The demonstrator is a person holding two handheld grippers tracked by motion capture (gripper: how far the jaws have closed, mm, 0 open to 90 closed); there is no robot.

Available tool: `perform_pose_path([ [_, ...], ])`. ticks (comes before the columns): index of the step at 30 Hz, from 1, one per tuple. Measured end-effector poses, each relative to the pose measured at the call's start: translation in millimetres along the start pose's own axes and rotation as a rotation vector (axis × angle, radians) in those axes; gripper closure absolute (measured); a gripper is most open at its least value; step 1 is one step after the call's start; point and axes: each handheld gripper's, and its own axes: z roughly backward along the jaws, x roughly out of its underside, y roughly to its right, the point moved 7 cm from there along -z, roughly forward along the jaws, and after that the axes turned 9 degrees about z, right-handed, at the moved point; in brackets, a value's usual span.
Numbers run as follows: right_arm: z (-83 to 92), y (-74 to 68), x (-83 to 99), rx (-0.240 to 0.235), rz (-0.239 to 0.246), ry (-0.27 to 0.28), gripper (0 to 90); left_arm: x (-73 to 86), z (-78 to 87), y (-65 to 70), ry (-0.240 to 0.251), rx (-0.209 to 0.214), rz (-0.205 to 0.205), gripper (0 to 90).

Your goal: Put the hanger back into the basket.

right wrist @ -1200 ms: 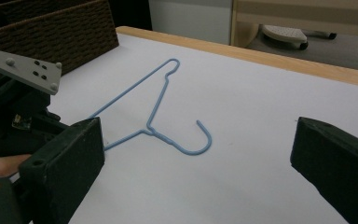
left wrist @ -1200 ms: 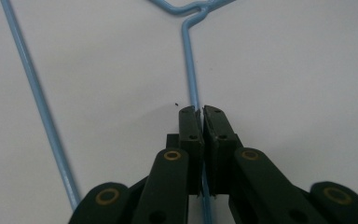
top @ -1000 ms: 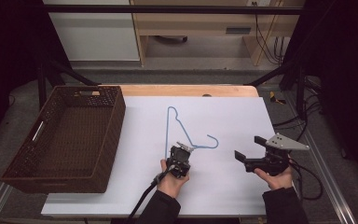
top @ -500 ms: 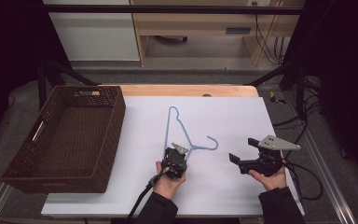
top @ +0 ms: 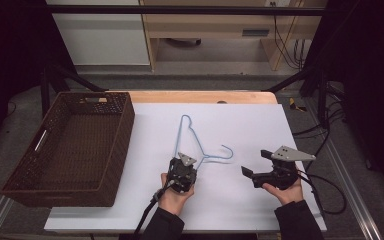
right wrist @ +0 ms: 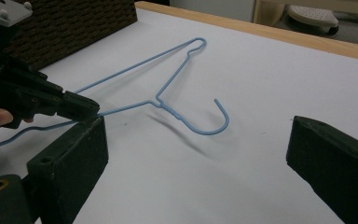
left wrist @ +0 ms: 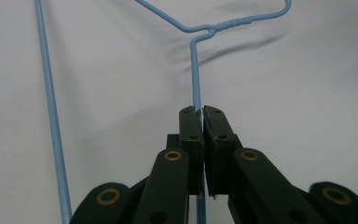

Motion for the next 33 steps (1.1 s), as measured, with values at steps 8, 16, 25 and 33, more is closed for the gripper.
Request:
perform_pose_path([
  [8,-2.4,-2.2,0.2,-0.014,-0.003,0.002,6.4,-4.1,8.2,1.2,0.026,0.013,0.001,87.1],
  [16,-9.3,-5.4,2.3,-0.027,-0.005,-0.008,7.1,-6.8,19.8,-1.8,0.060,0.033,0.018,87.1],
  [25,-24.4,-11.1,5.9,-0.058,-0.010,-0.028,8.2,-9.2,34.9,-6.5,0.101,0.042,0.022,87.1],
  [33,-53.9,-21.2,2.7,-0.103,-0.001,-0.041,11.5,-10.0,42.9,-13.1,0.126,0.049,0.034,87.1],
])
